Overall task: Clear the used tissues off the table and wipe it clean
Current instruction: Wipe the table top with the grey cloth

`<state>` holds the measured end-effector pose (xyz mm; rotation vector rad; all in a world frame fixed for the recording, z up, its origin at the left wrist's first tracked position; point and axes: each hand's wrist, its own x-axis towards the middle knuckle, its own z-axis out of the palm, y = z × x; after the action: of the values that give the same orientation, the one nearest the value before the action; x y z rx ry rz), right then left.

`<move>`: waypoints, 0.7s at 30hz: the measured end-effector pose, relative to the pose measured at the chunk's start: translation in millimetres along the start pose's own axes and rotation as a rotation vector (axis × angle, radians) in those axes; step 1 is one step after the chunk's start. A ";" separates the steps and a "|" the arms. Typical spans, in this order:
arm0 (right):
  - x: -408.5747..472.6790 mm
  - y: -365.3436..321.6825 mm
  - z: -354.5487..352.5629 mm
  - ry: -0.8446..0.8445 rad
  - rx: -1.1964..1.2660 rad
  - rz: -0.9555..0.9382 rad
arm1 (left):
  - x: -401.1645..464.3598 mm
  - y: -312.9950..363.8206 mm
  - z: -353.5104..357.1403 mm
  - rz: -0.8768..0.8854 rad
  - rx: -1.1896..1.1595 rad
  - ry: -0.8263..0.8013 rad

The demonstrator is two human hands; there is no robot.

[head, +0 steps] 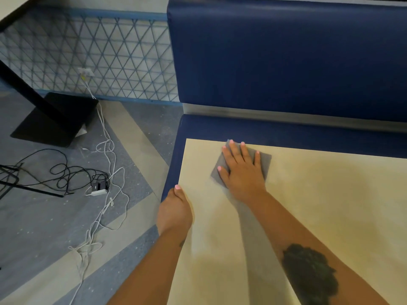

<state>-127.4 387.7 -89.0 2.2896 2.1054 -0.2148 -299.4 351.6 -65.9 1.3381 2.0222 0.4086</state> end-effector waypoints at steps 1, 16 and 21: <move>11.0 -9.1 -0.2 0.001 0.005 0.039 | -0.3 0.0 0.1 0.001 0.000 0.002; -17.3 25.5 -0.7 -0.011 0.000 0.011 | 2.7 -4.1 3.7 0.002 0.052 0.022; 9.5 -4.4 2.1 -0.005 0.005 0.048 | 0.7 -3.5 3.8 0.012 0.027 0.028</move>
<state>-131.1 397.3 -91.9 2.3366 2.0477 -0.2243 -299.4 350.4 -71.0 1.3683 2.0498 0.4087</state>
